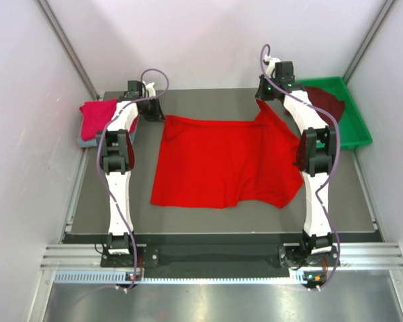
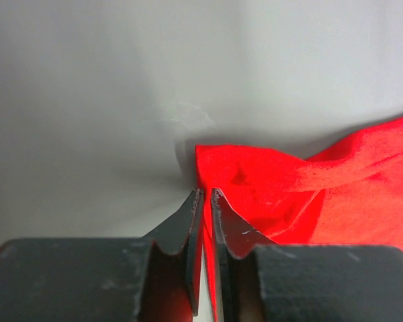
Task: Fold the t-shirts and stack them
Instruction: Flatten the tshirt out
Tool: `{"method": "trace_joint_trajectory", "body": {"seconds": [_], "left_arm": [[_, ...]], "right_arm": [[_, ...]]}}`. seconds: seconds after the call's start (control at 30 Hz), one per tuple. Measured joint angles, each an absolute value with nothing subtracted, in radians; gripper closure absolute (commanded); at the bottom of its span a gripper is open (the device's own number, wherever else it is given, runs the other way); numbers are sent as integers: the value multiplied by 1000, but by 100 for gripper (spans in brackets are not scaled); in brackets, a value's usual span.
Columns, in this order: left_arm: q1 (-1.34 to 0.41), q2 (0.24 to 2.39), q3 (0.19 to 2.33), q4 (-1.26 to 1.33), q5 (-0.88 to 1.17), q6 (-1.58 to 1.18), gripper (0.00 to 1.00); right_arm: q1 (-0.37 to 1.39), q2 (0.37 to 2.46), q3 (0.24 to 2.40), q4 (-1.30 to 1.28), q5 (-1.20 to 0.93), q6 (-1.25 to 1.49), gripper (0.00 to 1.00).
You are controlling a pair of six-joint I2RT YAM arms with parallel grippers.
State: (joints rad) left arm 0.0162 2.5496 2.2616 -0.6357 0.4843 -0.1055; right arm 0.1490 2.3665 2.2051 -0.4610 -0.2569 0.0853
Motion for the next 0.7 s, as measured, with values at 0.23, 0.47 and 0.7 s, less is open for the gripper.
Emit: {"method": "trace_joint_trajectory", "body": {"seconds": [0.23, 0.47, 0.7], "left_arm": [[12, 2562, 2264, -630, 509, -106, 100], [11, 2562, 2282, -628, 530, -108, 100], [10, 2562, 2329, -598, 530, -115, 100]], "right_arm": [[149, 2366, 2205, -461, -255, 85, 100], [149, 2366, 2205, -461, -255, 86, 100], [149, 2366, 2205, -461, -255, 86, 100]]}}
